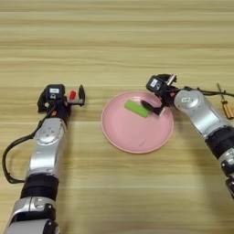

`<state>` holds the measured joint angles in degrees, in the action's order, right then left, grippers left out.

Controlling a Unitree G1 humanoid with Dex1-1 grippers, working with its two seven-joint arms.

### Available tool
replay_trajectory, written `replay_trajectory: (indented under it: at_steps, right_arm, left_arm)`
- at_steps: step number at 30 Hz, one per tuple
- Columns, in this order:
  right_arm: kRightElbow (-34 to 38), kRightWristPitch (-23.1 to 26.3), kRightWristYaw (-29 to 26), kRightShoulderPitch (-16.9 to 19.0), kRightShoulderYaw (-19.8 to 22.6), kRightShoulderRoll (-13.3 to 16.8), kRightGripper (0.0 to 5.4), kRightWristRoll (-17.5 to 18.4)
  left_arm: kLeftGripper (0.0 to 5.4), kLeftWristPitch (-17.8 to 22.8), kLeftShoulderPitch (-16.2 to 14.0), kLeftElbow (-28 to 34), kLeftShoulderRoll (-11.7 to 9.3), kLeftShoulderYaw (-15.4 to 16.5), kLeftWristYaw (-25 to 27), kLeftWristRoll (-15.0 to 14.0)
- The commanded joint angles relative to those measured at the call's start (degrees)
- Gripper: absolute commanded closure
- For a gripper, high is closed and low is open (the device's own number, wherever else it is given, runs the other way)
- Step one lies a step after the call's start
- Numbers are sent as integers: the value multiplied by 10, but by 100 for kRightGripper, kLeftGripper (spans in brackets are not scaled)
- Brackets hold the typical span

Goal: Move the objects on the table

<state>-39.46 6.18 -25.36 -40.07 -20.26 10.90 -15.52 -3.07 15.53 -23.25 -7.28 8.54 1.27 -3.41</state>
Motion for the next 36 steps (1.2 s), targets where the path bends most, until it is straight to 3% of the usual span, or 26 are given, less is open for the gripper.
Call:
replay_trajectory:
  at_steps: [1, 8, 24, 36]
  right_arm:
    - [-30, -12, 0, -24, -3, -5, 3, -10]
    - [-9, -12, -19, -11, -14, 1, 3, -22]
    - [164, 42, -88, 66, -43, 55, 3, -57]
    - [171, 53, -91, 75, -43, 54, 3, -58]
  left_arm:
    - [0, 4, -3, 5, 4, -2, -4, 0]
    - [0, 5, -2, 6, 5, -1, -5, 0]
    - [0, 6, 1, 1, 5, 2, -6, -2]
    - [0, 5, 0, 0, 4, 3, -6, -3]
